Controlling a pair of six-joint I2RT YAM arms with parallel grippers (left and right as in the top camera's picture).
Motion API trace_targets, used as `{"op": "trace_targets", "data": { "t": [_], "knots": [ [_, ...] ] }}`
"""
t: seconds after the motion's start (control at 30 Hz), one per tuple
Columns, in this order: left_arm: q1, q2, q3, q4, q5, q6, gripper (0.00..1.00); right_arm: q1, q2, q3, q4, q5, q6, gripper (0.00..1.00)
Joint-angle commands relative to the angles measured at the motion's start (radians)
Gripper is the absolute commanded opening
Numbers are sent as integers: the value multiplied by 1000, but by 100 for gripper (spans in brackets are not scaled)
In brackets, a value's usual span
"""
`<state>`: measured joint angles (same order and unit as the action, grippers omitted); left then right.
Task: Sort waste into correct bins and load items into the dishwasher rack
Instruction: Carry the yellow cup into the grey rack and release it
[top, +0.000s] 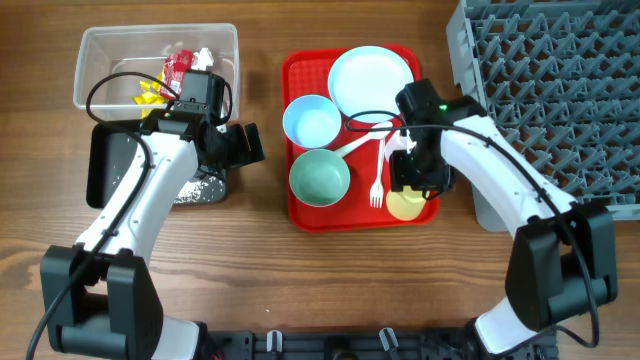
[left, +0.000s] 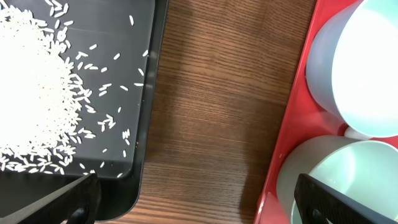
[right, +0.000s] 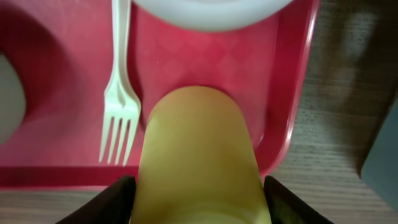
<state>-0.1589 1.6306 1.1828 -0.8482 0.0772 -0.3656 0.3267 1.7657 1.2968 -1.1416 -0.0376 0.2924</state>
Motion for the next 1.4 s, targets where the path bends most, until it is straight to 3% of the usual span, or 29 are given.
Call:
{"op": "trace_targets", "data": {
  "t": [0.0,0.23,0.33,0.67,0.77,0.97,1.37],
  "knots": [
    [-3,2,-6,3,12,-13,100,3,12,119,-60,-24,-41,37],
    [-3,2,-6,3,12,-13,100,-51,9,340,-203,-57,-134,36],
    [-3,2,-6,3,12,-13,100,-137,5,420,-252,-57,-163,33],
    [-3,2,-6,3,12,-13,100,-587,-25,457,-325,-75,-239,32],
    [-3,2,-6,3,12,-13,100,-754,-25,457,-289,-75,-219,37],
    [-3,2,-6,3,12,-13,100,-979,-25,456,-221,-68,-151,36],
    [-3,2,-6,3,12,-13,100,-1035,-10,455,-93,71,-53,36]
  ]
}}
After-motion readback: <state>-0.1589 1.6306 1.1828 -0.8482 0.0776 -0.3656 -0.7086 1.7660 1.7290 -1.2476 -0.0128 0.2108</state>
